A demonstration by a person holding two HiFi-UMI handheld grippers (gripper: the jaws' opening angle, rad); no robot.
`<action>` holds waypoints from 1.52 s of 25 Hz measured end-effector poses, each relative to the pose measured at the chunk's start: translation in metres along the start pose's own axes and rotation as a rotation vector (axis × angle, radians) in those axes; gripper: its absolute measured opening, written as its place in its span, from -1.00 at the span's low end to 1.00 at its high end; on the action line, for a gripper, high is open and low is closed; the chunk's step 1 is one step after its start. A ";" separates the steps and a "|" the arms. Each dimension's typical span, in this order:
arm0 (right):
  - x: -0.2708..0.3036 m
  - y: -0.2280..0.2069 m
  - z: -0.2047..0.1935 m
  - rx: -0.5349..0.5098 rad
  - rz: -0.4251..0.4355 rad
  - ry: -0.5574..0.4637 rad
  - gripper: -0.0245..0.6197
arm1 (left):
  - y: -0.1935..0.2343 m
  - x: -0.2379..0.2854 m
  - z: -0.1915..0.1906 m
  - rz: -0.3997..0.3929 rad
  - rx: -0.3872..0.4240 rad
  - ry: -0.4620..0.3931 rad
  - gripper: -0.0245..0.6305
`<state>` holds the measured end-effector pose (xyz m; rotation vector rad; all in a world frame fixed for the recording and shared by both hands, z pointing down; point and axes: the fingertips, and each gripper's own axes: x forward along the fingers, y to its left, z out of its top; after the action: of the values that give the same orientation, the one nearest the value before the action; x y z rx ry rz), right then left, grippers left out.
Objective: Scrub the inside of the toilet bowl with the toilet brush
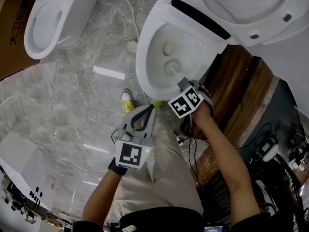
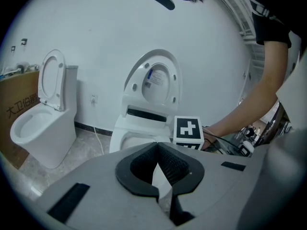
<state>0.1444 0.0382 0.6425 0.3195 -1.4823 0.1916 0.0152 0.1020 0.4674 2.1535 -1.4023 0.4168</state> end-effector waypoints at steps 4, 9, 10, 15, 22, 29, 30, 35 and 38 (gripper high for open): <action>-0.003 0.014 0.003 0.102 0.050 -0.014 -0.44 | 0.003 -0.003 0.000 0.011 -0.019 -0.008 -0.87; -0.006 0.030 0.011 0.251 0.117 -0.036 -0.43 | 0.009 -0.004 -0.002 0.021 -0.024 -0.015 -0.87; -0.006 0.032 0.013 0.285 0.125 -0.043 -0.43 | 0.011 -0.004 -0.002 0.025 -0.026 -0.017 -0.87; -0.005 0.044 0.014 0.490 0.188 -0.065 -0.43 | 0.015 -0.005 -0.003 0.036 -0.036 -0.018 -0.87; -0.002 0.040 0.028 0.621 0.208 -0.103 -0.43 | 0.019 -0.005 -0.010 0.036 -0.036 -0.001 -0.87; 0.004 0.019 0.043 0.741 0.256 -0.196 -0.43 | 0.017 0.002 -0.011 0.028 -0.033 0.007 -0.87; 0.005 0.014 0.045 0.753 0.259 -0.212 -0.43 | 0.016 0.003 -0.010 0.026 -0.031 0.010 -0.87; 0.011 -0.009 0.054 0.808 0.266 -0.278 -0.43 | 0.018 0.012 -0.008 0.020 -0.024 0.015 -0.87; 0.016 -0.021 0.060 0.817 0.260 -0.311 -0.43 | 0.019 0.017 -0.007 0.023 -0.026 0.014 -0.87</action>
<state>0.0960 -0.0016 0.6595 0.8377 -1.6962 1.0042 0.0054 0.0878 0.4869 2.1118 -1.4181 0.4199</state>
